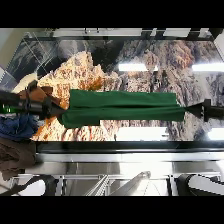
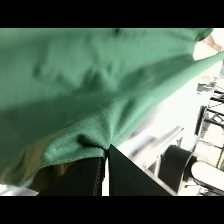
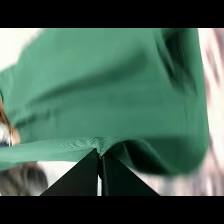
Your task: Fold the shirts.
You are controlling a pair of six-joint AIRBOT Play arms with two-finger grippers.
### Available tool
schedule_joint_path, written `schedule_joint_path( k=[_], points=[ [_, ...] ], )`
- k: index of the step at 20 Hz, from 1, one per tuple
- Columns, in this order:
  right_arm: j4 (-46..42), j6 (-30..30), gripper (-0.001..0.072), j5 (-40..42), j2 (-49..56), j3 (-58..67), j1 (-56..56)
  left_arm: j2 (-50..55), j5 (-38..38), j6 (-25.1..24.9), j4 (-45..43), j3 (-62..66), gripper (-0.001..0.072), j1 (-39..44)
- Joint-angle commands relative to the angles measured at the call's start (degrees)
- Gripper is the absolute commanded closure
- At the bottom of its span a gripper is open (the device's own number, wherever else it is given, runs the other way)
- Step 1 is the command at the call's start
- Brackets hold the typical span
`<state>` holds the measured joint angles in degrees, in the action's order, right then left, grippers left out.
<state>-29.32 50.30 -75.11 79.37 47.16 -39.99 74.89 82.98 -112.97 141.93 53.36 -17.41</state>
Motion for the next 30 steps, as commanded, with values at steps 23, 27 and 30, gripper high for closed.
schedule_joint_path(
  k=[23, 27, 30],
  points=[
    [-18.1, 13.1, 0.0000, 10.1, 10.9, 18.1, 7.4, 35.5, 18.7, 12.2, 0.0, 44.1, -0.0005, 5.2],
    [-18.9, 14.9, 0.0002, 5.2, 15.6, 20.2, 8.4, 29.6, 15.9, 12.1, -1.7, 44.3, 0.0227, 4.3],
    [-16.8, 14.5, 0.0006, 4.1, 19.7, 20.2, 10.5, 27.2, 16.5, 12.1, -2.9, 44.3, 0.0695, 4.1]
  ],
)
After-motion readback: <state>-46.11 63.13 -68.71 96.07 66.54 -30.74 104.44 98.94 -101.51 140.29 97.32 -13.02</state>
